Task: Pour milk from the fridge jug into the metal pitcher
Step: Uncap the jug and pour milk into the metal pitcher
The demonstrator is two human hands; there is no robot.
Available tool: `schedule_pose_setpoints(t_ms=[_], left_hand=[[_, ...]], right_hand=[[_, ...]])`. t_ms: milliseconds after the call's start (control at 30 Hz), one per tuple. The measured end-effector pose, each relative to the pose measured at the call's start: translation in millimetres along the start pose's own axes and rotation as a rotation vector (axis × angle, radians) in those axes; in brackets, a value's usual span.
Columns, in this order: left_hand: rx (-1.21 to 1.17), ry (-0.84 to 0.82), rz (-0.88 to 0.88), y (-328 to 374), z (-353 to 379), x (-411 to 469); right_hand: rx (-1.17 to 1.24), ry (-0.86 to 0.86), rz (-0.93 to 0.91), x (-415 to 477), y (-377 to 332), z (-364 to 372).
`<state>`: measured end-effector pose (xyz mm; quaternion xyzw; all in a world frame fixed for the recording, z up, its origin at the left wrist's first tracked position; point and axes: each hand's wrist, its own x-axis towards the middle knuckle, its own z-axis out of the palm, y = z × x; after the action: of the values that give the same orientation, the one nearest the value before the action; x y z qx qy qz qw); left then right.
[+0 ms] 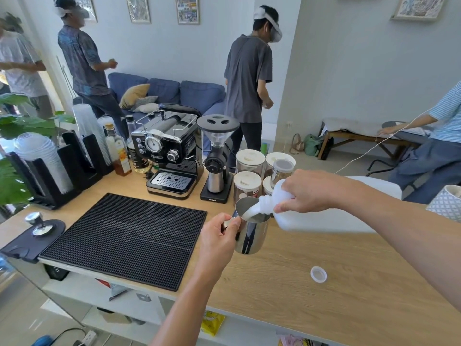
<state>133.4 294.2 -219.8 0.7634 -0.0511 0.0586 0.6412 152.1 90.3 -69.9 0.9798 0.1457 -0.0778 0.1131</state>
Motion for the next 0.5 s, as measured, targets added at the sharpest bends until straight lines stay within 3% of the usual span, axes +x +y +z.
schedule_pose_setpoints(t_ms=[500], left_hand=[[-0.017,-0.006,-0.005,6.3,1.7,-3.6]], right_hand=[[-0.011,0.003,-0.008,0.4,2.0,-1.9]])
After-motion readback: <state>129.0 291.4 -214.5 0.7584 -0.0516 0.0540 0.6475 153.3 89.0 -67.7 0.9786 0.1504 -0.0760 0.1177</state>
